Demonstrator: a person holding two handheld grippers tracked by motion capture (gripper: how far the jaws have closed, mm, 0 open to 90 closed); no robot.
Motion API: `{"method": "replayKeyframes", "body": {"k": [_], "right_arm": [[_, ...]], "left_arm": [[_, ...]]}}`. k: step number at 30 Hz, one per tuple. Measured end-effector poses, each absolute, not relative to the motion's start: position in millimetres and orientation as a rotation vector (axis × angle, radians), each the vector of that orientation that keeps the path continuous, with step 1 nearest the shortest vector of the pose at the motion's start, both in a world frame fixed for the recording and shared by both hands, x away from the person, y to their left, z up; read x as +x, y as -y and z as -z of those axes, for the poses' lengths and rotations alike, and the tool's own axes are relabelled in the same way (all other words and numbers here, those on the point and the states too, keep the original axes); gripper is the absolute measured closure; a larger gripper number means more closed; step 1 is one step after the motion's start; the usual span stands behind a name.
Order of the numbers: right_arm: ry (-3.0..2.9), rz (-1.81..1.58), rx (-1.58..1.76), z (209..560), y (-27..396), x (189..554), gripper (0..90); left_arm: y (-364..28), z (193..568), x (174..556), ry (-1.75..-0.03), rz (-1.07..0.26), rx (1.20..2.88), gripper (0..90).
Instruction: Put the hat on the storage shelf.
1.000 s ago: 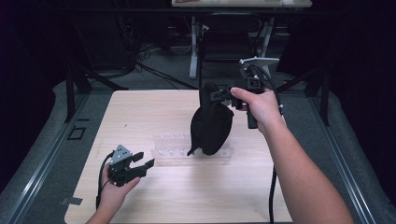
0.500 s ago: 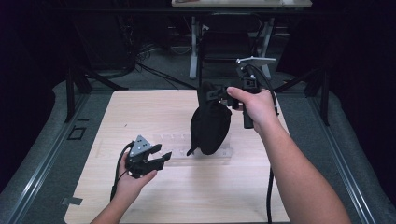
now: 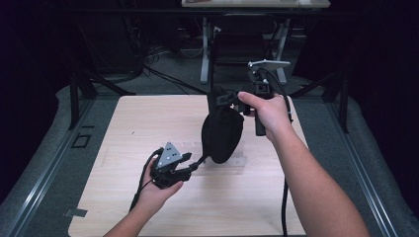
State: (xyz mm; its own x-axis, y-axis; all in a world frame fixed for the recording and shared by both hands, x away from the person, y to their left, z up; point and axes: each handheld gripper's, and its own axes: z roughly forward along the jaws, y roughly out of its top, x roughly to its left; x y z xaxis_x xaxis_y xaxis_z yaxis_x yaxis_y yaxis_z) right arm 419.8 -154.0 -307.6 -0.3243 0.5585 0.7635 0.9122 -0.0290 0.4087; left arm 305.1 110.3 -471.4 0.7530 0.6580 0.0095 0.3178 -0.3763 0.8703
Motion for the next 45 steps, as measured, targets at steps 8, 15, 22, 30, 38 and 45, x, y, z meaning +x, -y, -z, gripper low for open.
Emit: {"method": "replayKeyframes", "body": {"k": [8,15,22,30,38,45], "right_arm": [[1.882,1.302,-1.541,307.5,153.5,420.0,87.1],[1.88,1.312,-1.542,307.6,151.2,419.5,87.1],[1.882,1.313,-1.537,307.3,148.9,419.3,87.0],[1.882,1.32,-1.532,307.4,146.7,419.3,86.6],[1.891,1.325,-1.525,306.5,147.1,417.5,84.0],[1.887,1.366,-1.497,297.7,151.0,410.3,80.4]], "left_arm": [[-98.6,465.2,304.6,-0.705,-0.462,1.994,66.4],[-85.1,461.8,304.9,-0.681,-0.515,2.025,71.5],[-77.9,458.1,307.3,-0.677,-0.543,2.047,75.4],[-76.1,457.3,305.8,-0.655,-0.586,2.079,83.2],[-78.9,458.9,304.8,-0.658,-0.59,2.071,84.0],[-80.4,458.2,304.6,-0.639,-0.612,2.087,84.5]]}}
